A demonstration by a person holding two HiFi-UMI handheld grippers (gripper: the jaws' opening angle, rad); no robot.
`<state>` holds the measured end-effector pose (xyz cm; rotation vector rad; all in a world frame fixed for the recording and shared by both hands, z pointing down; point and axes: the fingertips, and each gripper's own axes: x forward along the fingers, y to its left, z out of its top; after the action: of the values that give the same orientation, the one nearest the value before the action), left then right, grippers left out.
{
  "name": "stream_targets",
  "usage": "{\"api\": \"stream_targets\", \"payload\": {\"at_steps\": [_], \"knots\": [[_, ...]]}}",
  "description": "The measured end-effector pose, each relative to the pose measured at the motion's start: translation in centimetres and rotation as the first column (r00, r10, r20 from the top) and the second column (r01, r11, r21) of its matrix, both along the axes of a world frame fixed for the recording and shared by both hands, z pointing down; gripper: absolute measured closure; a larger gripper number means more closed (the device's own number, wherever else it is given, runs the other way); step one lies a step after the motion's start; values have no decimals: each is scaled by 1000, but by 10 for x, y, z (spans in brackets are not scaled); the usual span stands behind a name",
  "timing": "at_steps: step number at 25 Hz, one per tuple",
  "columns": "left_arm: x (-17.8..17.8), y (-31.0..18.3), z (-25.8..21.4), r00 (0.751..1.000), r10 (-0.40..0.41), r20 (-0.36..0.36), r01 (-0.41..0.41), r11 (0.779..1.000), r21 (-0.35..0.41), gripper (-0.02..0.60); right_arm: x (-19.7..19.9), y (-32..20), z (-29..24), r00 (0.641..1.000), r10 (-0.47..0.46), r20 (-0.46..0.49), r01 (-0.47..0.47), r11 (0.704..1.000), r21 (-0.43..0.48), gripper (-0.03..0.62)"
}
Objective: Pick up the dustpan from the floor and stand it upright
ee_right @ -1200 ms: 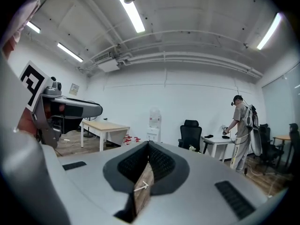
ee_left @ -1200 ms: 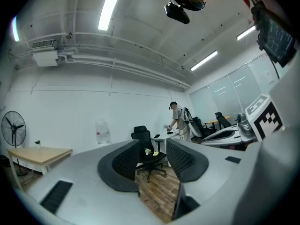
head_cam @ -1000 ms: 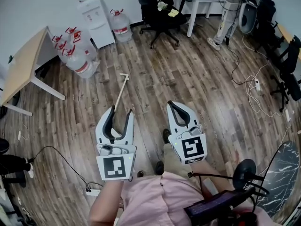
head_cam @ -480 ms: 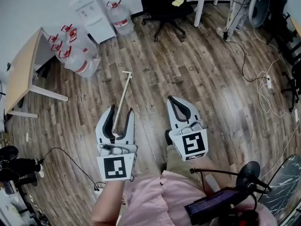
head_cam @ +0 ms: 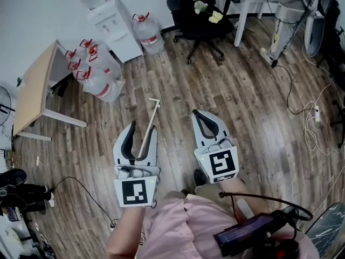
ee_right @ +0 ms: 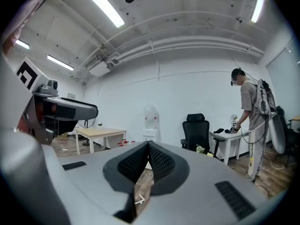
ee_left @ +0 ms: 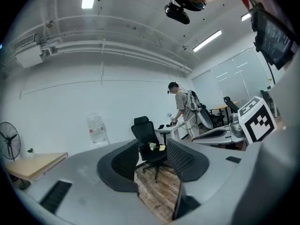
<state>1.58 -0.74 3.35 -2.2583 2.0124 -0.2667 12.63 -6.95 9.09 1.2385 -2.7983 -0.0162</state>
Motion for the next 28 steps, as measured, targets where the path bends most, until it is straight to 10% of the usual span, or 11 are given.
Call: {"api": "stream_targets", "payload": {"at_steps": [28], "knots": [[-158,-291,25,988,98,-117,-96,995,17,391,-165,-293,-7,995,52,-83,-47,997,64,592]]}}
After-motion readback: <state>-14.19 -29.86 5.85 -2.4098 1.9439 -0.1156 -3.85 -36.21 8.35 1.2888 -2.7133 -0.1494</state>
